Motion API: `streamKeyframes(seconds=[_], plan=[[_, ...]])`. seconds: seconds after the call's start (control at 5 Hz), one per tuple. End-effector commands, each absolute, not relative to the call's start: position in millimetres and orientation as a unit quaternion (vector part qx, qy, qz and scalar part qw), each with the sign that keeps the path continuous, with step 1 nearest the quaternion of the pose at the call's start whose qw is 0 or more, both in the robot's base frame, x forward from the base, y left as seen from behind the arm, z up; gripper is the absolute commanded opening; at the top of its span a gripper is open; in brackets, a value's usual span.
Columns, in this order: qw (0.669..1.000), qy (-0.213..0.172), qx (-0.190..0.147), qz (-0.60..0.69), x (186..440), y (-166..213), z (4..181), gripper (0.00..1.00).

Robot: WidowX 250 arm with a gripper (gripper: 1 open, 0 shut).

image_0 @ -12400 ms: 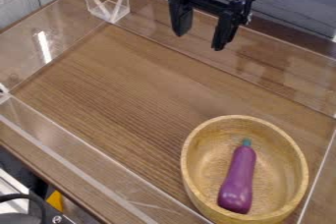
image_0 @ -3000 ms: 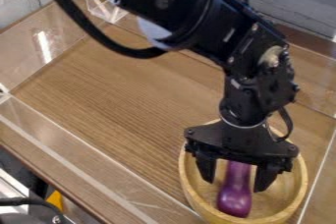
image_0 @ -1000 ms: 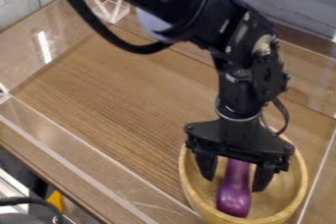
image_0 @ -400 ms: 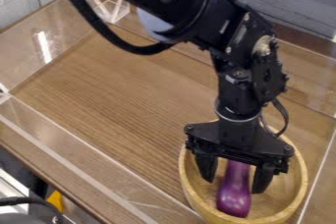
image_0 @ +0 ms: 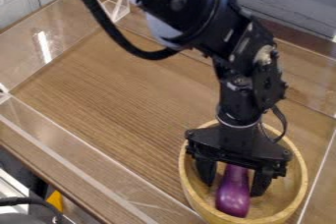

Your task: Remove the purple eggplant from inside the brown bowl and put it on the table

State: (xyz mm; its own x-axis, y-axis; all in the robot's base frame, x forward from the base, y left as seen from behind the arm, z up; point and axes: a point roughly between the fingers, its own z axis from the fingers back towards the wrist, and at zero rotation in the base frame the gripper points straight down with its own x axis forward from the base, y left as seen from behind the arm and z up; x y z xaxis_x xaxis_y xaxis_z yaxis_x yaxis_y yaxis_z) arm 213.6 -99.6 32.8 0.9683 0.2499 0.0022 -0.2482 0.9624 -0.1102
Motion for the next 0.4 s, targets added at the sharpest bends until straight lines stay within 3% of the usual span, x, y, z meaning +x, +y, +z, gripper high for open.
streamKeyframes(seconds=[0.0,0.2], plan=[[0.99,-0.028,-0.062,0.127,224.7,-101.7,40.0,0.0],[0.989,-0.029,-0.062,0.129,224.4,-100.1,43.7,0.0]])
